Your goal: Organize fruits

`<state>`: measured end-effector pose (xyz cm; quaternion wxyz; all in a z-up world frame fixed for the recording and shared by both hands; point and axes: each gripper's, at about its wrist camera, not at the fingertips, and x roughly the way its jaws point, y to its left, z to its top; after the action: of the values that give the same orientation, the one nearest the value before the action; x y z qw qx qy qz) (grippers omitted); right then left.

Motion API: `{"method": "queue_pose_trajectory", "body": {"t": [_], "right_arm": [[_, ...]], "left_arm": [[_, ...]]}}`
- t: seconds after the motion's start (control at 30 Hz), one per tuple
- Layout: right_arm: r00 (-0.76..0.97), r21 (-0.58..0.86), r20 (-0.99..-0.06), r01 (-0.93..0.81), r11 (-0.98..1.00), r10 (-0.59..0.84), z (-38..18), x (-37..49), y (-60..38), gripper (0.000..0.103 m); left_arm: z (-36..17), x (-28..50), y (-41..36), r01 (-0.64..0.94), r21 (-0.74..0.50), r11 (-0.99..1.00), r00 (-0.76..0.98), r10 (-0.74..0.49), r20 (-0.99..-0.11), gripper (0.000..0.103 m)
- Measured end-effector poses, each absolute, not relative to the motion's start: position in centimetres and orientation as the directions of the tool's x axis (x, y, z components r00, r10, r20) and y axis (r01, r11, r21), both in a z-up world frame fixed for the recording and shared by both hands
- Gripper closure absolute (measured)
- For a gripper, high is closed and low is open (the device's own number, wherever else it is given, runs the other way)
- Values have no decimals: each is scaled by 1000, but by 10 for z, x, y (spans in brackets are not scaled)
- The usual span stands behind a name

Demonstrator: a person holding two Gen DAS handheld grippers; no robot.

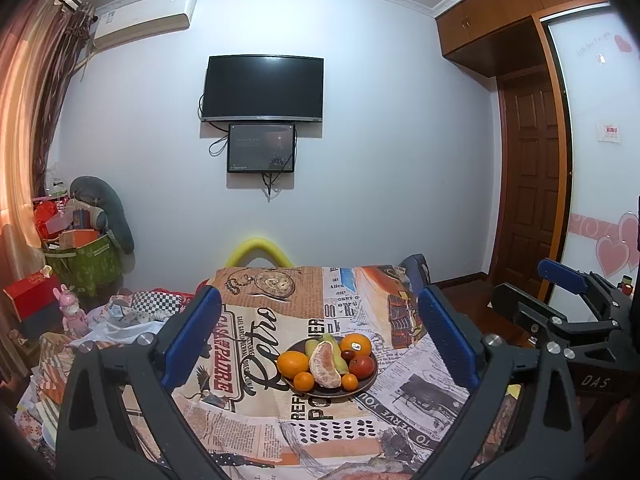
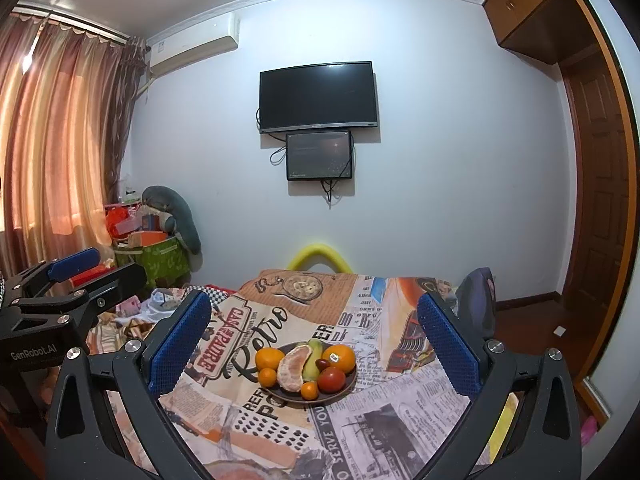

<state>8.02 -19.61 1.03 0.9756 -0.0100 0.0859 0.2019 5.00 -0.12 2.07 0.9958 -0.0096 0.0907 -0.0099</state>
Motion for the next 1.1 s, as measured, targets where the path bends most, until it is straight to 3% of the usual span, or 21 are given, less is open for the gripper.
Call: {"method": "queue_pose_trajectory", "body": {"t": [1.1], "right_arm": [[904, 24, -179, -390, 921, 388, 11, 80, -199, 0]], "left_arm": [[17, 52, 0, 35, -25, 999, 981, -39, -189, 2]]}}
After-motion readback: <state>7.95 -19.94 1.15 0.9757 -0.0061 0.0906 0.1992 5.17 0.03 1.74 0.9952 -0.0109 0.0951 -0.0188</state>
